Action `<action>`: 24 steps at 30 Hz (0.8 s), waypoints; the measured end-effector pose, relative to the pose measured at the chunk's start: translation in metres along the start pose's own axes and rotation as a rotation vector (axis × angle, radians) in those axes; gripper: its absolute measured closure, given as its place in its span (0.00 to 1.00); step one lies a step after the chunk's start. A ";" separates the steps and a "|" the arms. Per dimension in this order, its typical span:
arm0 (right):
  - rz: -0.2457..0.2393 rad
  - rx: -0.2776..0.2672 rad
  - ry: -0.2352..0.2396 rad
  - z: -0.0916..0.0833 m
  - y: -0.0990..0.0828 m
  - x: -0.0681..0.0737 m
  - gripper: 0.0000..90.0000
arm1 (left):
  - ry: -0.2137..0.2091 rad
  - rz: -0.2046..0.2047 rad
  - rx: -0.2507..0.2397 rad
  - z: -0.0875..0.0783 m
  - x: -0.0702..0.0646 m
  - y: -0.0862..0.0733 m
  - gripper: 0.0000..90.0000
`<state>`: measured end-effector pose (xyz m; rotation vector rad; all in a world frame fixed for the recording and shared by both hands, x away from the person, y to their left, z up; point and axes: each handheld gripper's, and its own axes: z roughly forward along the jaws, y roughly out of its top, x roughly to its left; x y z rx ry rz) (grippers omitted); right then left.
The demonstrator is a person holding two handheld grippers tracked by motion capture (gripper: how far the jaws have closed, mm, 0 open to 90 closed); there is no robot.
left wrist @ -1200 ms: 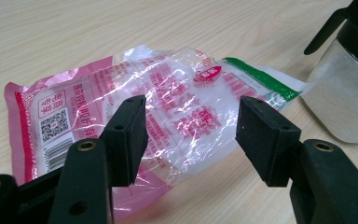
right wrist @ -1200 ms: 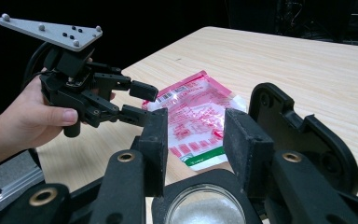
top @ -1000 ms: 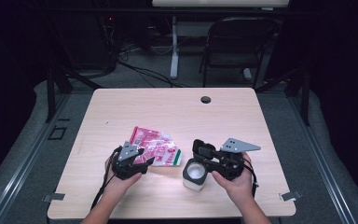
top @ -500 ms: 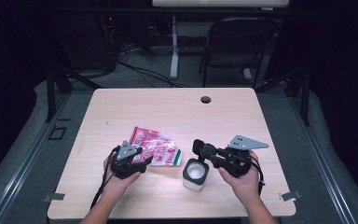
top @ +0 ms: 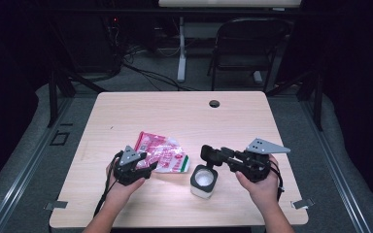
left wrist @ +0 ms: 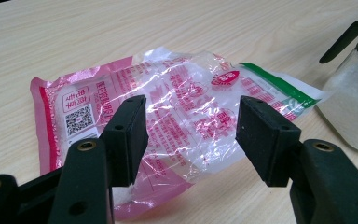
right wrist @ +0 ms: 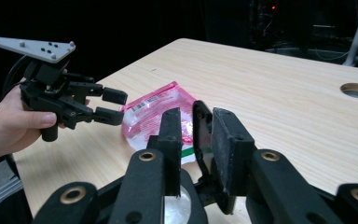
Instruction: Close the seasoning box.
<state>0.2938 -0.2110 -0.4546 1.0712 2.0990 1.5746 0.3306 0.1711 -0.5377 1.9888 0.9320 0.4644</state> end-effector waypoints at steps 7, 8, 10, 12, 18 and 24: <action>0.022 -0.014 -0.038 -0.008 0.000 -0.012 0.76 | 0.003 -0.008 -0.002 0.000 0.001 0.000 0.48; 0.025 -0.013 -0.043 -0.009 0.000 -0.013 0.76 | 0.004 -0.008 -0.002 0.000 0.001 0.000 0.48; 0.041 -0.017 -0.054 -0.009 -0.001 -0.017 0.73 | 0.004 -0.009 -0.001 0.000 0.001 0.000 0.48; 0.052 -0.011 -0.051 -0.007 -0.003 -0.020 0.72 | 0.004 -0.009 0.001 0.000 0.001 0.000 0.48; 0.059 0.048 -0.024 0.008 -0.011 -0.021 0.70 | 0.004 -0.009 0.003 0.000 0.001 0.000 0.48; 0.063 0.103 -0.013 0.024 -0.021 -0.021 0.72 | 0.005 -0.008 0.002 0.000 0.001 0.000 0.48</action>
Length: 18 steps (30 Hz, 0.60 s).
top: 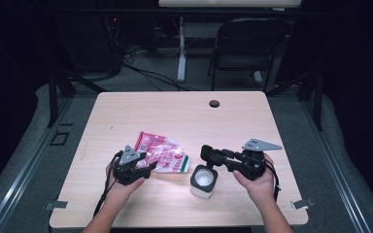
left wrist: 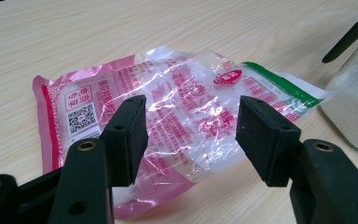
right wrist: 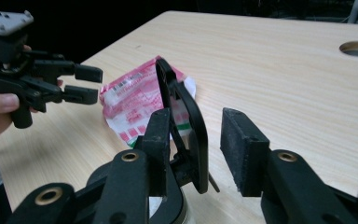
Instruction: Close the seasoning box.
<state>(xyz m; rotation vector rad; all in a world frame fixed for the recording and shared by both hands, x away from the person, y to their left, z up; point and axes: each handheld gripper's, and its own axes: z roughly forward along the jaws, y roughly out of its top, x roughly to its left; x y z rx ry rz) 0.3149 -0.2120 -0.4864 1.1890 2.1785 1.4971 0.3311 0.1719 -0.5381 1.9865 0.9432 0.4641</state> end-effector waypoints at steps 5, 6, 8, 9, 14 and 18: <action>-0.021 0.026 0.002 0.007 -0.004 0.001 0.77 | -0.001 -0.001 0.001 0.000 0.000 0.000 0.48; -0.022 0.024 -0.001 0.008 -0.005 0.001 0.80 | -0.001 -0.001 0.002 0.000 0.000 0.000 0.48; -0.036 0.032 -0.008 0.009 -0.005 0.002 0.86 | 0.000 -0.001 0.002 0.000 0.001 0.000 0.48; -0.045 0.035 -0.016 0.009 -0.006 0.002 0.88 | 0.000 -0.001 0.002 0.000 0.001 0.000 0.48; -0.096 0.041 -0.015 0.007 -0.006 0.003 0.91 | 0.000 -0.002 -0.001 0.000 0.001 0.000 0.48; -0.120 0.046 -0.011 0.006 -0.006 0.005 0.94 | -0.001 -0.003 -0.002 0.000 0.001 0.000 0.48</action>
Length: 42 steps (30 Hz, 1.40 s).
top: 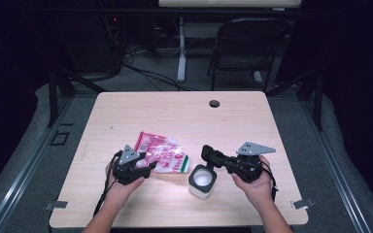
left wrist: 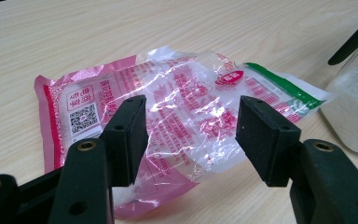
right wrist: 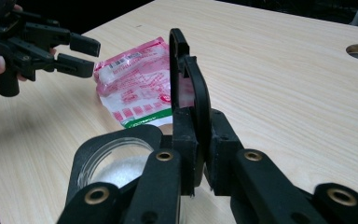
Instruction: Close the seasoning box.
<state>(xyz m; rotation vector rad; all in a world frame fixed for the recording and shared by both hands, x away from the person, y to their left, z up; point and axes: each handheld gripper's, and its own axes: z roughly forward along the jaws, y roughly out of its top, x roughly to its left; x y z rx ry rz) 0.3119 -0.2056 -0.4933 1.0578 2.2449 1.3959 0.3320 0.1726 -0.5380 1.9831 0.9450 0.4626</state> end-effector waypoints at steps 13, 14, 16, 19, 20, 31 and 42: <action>-0.060 0.016 -0.029 -0.002 0.001 0.008 0.95 | 0.000 -0.005 -0.003 0.000 0.002 0.000 0.48; -0.063 0.017 -0.033 -0.002 0.001 0.009 0.95 | 0.000 -0.006 -0.004 0.000 0.002 0.000 0.48; -0.069 0.017 -0.033 -0.002 0.001 0.010 0.95 | 0.001 -0.007 -0.004 0.000 0.002 0.000 0.48; -0.078 0.019 -0.036 -0.002 0.001 0.010 0.95 | 0.001 -0.006 -0.003 0.001 0.002 0.000 0.48; -0.079 0.019 -0.037 -0.002 0.001 0.011 0.95 | 0.001 -0.007 -0.003 0.001 0.002 0.000 0.48; -0.098 0.019 -0.046 -0.002 0.001 0.014 0.94 | 0.002 -0.007 -0.002 0.001 0.002 0.000 0.48; -0.084 -0.018 -0.014 -0.007 0.005 0.017 0.88 | 0.004 -0.002 0.003 0.002 0.002 0.000 0.48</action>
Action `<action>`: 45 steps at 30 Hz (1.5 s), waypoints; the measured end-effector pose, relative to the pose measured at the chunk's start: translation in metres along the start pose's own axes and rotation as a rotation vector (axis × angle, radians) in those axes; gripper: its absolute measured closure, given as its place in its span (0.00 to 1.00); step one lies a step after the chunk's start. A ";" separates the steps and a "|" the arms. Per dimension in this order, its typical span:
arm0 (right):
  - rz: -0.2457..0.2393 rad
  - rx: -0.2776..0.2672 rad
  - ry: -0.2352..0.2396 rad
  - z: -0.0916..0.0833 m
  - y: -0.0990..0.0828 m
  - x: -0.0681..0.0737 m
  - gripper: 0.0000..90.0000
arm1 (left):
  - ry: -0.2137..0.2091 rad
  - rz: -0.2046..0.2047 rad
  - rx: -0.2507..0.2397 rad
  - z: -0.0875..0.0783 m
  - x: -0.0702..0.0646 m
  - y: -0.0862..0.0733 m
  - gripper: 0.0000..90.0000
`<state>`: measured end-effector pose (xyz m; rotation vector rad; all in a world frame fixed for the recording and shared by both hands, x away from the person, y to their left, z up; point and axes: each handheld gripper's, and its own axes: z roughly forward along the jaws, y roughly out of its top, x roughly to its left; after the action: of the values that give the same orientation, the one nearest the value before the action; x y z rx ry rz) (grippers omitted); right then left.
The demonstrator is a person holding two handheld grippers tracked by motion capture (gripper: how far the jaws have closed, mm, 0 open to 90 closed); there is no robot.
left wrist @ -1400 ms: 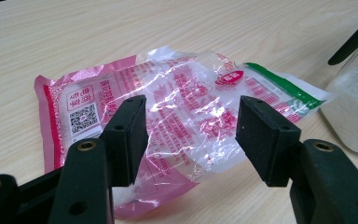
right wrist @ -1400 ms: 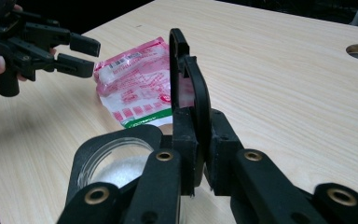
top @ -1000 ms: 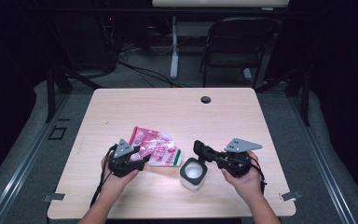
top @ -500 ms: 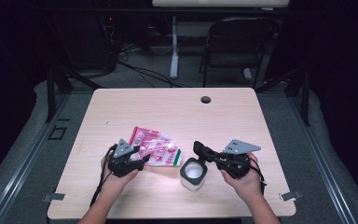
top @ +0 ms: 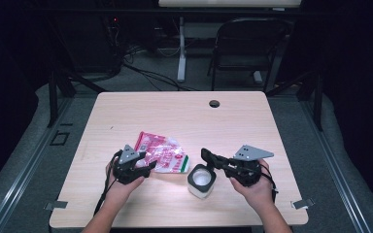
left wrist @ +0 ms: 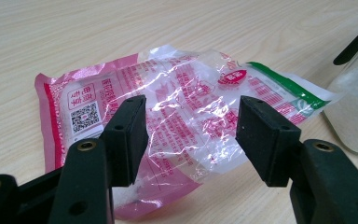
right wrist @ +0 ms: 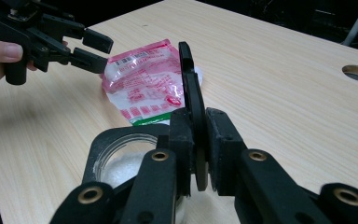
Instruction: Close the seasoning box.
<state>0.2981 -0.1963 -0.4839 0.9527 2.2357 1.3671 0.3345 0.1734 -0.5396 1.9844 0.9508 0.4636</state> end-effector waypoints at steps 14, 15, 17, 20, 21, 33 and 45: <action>-0.034 0.003 0.040 0.002 0.004 0.011 0.73 | 0.001 -0.004 -0.004 -0.001 0.000 0.000 0.48; -0.037 0.005 0.046 0.003 0.004 0.012 0.71 | 0.001 -0.005 -0.004 -0.001 0.000 0.000 0.48; -0.040 0.010 0.053 0.003 0.005 0.013 0.70 | 0.001 -0.005 -0.003 0.000 0.000 0.000 0.48; -0.046 0.015 0.064 0.005 0.004 0.015 0.69 | 0.001 -0.004 -0.003 0.000 0.000 0.000 0.48; -0.049 0.019 0.064 0.006 0.004 0.016 0.69 | 0.001 -0.004 -0.003 0.000 0.000 0.000 0.48; -0.075 0.048 0.085 0.013 0.001 0.024 0.67 | 0.002 -0.004 -0.004 -0.001 0.000 0.000 0.48; -0.107 0.060 0.079 0.013 0.001 0.028 0.66 | 0.001 0.000 0.000 0.000 0.000 0.000 0.48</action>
<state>0.2870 -0.1680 -0.4882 0.7984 2.3617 1.3183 0.3340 0.1734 -0.5394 1.9848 0.9510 0.4643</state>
